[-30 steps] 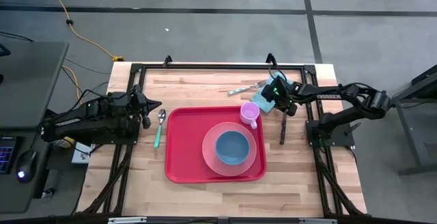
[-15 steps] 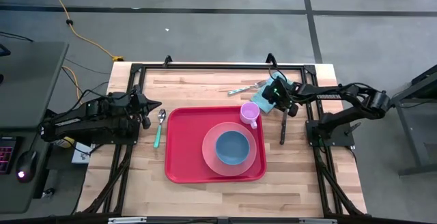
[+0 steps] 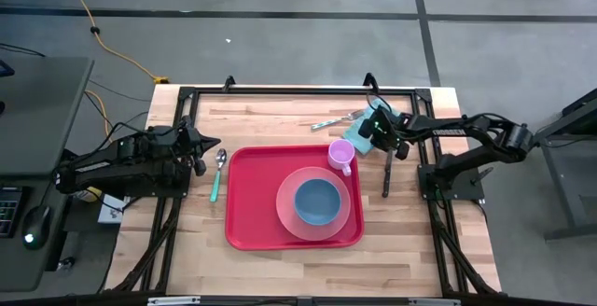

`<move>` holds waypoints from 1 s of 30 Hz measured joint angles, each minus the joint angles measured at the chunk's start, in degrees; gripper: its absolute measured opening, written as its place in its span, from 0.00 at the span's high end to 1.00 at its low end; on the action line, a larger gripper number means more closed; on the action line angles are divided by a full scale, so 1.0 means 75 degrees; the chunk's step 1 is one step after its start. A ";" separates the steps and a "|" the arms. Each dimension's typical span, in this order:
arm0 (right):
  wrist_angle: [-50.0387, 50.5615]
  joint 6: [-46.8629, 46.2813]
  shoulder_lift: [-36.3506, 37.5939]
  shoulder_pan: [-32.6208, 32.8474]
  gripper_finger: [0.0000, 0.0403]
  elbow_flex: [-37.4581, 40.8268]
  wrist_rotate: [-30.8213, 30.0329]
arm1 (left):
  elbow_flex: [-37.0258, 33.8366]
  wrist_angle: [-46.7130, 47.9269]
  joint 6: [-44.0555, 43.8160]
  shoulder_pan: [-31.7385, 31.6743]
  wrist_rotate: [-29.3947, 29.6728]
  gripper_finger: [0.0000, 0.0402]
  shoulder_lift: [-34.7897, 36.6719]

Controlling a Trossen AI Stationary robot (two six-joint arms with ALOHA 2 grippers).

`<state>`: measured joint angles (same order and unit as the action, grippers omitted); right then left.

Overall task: Set up tray
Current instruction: Put the blue napkin on the red serving tray to the left of the pink plate

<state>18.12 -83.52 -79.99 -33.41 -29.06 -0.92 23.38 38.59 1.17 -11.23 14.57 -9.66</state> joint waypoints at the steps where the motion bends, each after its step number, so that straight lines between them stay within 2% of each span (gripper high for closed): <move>1: -0.0021 0.0035 -0.0006 0.0000 0.99 0.0000 0.0004 | 0.0000 0.0000 0.0000 0.0001 0.0002 0.90 0.0000; 11: -0.0067 0.0537 0.0055 -0.0105 1.00 0.0001 0.0261 | 0.0000 0.0003 -0.0003 -0.0002 0.0022 0.90 0.0001; 30: 0.0109 0.0744 0.1453 -0.0085 1.00 0.0012 -0.0352 | 0.0000 0.0003 -0.0003 -0.0002 0.0017 0.90 0.0001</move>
<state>18.94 -77.93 -69.09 -34.04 -28.97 -3.56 23.38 38.61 1.14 -11.25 14.70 -9.65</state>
